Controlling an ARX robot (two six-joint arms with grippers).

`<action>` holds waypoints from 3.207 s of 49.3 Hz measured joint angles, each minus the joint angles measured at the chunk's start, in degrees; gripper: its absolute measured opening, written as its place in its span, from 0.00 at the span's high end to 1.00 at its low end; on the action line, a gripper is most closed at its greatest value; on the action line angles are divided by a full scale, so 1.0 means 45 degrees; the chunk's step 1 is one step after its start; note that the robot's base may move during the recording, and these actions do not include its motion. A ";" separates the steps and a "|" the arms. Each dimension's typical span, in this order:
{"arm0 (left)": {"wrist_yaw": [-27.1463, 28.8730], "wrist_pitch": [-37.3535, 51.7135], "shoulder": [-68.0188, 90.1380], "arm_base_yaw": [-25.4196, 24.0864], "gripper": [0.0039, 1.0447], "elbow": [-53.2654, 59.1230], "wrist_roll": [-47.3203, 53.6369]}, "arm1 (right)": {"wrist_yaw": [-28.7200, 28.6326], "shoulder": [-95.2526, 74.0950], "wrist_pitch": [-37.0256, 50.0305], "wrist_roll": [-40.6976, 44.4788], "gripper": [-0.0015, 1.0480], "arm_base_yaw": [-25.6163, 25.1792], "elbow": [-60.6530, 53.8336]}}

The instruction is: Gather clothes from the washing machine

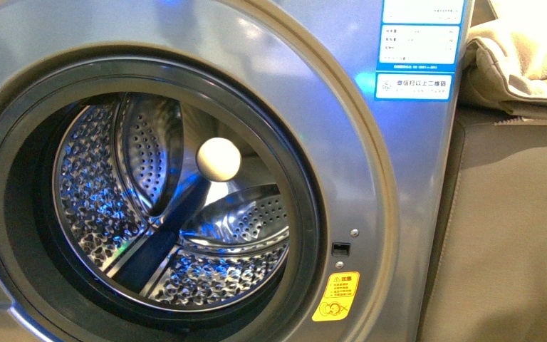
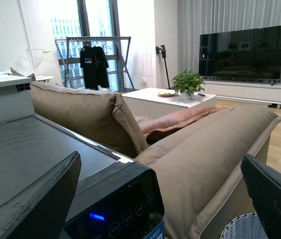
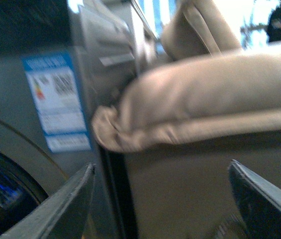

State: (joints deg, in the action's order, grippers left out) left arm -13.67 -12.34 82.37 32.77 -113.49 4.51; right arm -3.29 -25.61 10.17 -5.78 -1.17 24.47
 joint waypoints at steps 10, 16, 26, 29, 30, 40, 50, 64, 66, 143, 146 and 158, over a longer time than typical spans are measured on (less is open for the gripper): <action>0.0005 0.0000 -0.0024 0.0000 0.06 -0.0005 0.0000 | 0.0719 0.0903 -0.1515 0.1020 0.57 0.0199 -0.1564; 0.0005 0.0000 -0.0029 0.0000 0.06 -0.0005 0.0000 | 0.0709 0.1520 -0.1248 0.1161 0.77 0.0219 -0.2307; 0.2929 -0.4017 0.0937 0.0330 0.06 -0.2555 -0.1462 | 0.0714 0.2293 -0.1039 0.1248 0.98 0.0219 -0.3351; 0.3779 -0.5877 0.1292 0.0364 0.06 -0.3648 -0.2132 | 0.0714 0.2492 -0.1030 0.1248 0.98 0.0219 -0.3580; 0.3871 -0.6217 0.1365 0.0369 0.06 -0.3861 -0.2293 | 0.0719 0.2555 -0.1020 0.1248 0.98 0.0223 -0.3648; 0.4896 -0.6649 0.1389 -0.0151 0.06 -0.4658 -0.2691 | 0.0724 0.3847 -0.1996 0.1248 0.98 0.0223 -0.4119; 0.5969 -0.5969 0.0651 -0.2278 0.06 -0.3823 -0.2924 | 0.0719 0.4920 -0.2375 0.1248 0.98 0.0223 -0.4546; 0.6552 -0.4269 -0.2540 -0.3623 0.28 0.1443 -0.1710 | 0.0729 0.5367 -0.2302 0.1248 0.98 0.0228 -0.4998; 0.6193 -0.3021 -0.3871 -0.3905 0.36 0.3793 -0.1491 | 0.0719 0.5581 -0.2302 0.1253 0.98 0.0228 -0.5280; 0.3036 0.4614 -1.5562 -0.7247 0.97 2.4305 -0.1093 | 0.0719 0.5634 -0.2307 0.1253 0.98 0.0228 -0.5367; 0.3036 0.4541 -1.5718 -0.7247 0.97 2.4397 -0.1093 | 0.0714 0.5634 -0.2307 0.1253 0.98 0.0233 -0.5367; 0.3045 0.2730 -1.7753 -0.7252 0.97 2.4650 -0.1088 | 0.0709 0.5634 -0.2307 0.1253 0.98 0.0228 -0.5367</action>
State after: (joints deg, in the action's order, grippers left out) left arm 0.03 -0.05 2.48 0.14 -2.57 -0.38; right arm -0.10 -0.25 -0.21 -0.14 -0.14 0.32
